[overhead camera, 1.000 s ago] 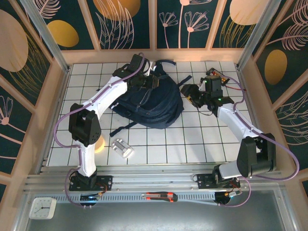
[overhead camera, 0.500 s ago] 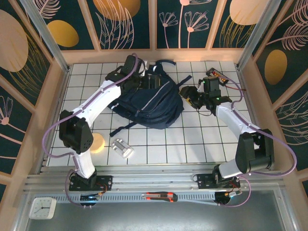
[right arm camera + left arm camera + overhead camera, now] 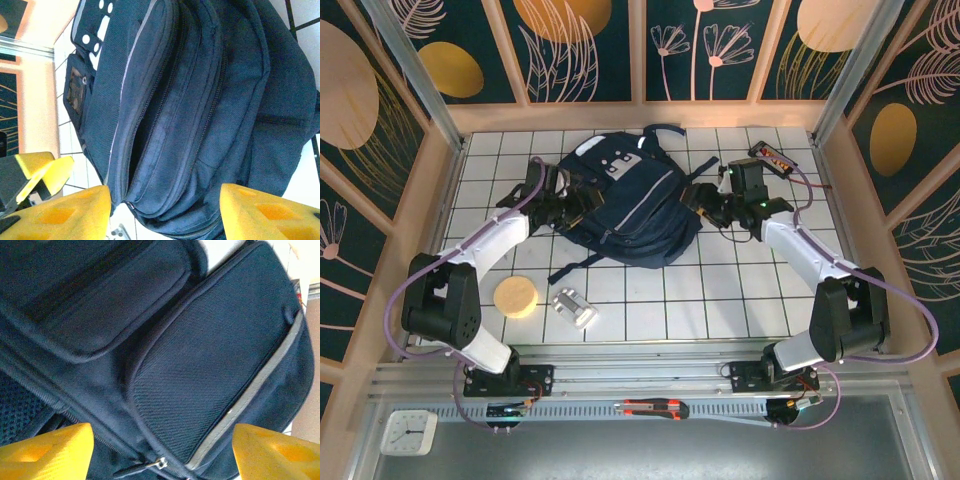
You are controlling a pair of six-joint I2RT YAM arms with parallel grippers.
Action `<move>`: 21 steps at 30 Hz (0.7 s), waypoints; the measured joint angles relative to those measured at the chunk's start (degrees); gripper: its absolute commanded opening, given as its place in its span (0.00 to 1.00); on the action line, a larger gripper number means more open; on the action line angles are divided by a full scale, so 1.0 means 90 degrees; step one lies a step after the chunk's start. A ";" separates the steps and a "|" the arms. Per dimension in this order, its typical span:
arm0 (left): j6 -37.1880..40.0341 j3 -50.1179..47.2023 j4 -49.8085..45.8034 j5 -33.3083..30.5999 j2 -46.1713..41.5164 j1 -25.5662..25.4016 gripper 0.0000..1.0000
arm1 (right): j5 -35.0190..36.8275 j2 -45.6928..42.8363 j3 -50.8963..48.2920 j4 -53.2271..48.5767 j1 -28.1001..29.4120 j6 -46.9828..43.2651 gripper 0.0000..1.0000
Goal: Pack the student bag
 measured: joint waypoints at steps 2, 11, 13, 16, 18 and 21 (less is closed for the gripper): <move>-0.0119 -0.0083 0.0226 0.0168 0.0005 0.0010 0.71 | 0.0066 -0.0015 0.0005 -0.0092 0.0056 -0.0073 0.60; -0.0233 -0.0087 0.0920 0.0495 0.0270 0.0029 0.68 | 0.0333 -0.0141 0.0010 -0.0311 0.0204 -0.0143 0.60; -0.0233 -0.0087 0.0935 0.0515 0.0403 0.0053 0.68 | 0.0376 -0.0177 0.0010 -0.0318 0.0253 -0.0141 0.60; -0.0209 -0.0087 0.0933 0.0512 0.0559 0.0097 0.68 | 0.0478 -0.0223 0.0012 -0.0318 0.0318 -0.0138 0.60; -0.0172 -0.0075 0.0930 0.0515 0.0646 0.0107 0.67 | 0.0522 -0.0238 0.0027 -0.0342 0.0350 -0.0138 0.60; -0.0134 -0.0027 0.0933 0.0522 0.0767 0.0121 0.66 | 0.0590 -0.0248 0.0070 -0.0391 0.0362 -0.0138 0.60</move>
